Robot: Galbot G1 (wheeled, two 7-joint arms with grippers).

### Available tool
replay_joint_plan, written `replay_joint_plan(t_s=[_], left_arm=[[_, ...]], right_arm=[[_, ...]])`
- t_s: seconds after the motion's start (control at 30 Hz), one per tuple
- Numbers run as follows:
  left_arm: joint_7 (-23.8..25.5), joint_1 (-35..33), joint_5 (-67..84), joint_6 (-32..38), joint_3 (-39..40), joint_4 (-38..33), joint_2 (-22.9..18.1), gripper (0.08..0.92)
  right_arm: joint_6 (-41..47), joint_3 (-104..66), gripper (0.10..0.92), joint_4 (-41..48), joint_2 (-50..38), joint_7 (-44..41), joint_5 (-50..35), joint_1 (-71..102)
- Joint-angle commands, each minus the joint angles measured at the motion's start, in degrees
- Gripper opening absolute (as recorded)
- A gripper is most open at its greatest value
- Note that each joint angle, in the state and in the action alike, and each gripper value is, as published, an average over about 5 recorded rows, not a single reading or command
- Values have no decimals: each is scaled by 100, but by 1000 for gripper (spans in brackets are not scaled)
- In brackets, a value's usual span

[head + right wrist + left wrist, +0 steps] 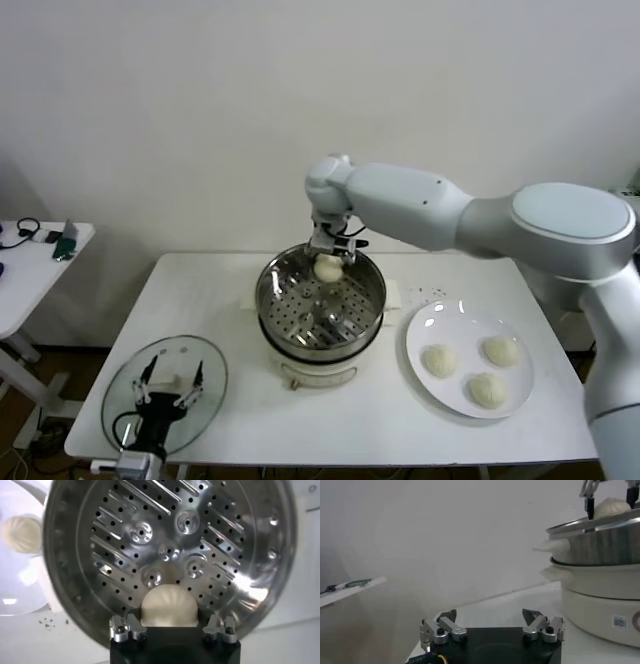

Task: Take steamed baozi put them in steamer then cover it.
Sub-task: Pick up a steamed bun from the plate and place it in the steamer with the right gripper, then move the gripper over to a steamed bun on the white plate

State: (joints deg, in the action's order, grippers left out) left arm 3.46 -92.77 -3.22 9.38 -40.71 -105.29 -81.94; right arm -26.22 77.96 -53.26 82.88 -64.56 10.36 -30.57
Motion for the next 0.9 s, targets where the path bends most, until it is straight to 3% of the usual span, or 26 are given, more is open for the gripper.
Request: replay_joint_plan(t_s=[0.03,0.27,0.57,0.9], left_arm=[[0,-9,-8,5,27,0,-31,823],[-1,0,-1,-44,21,-67,-41,823],[-6,-7,-22,-69,49,-120,-82,823],[-21,-1,27,-187,66,-176,-124,823]], right_arm=[[-115,-80,720,500,294,20,417,473],[-163,-61,725,553,368,95,422,544],[-199,-172,819,266,198,1,392,338],[122,29,823,-1056,-966,-1,-777,-934]])
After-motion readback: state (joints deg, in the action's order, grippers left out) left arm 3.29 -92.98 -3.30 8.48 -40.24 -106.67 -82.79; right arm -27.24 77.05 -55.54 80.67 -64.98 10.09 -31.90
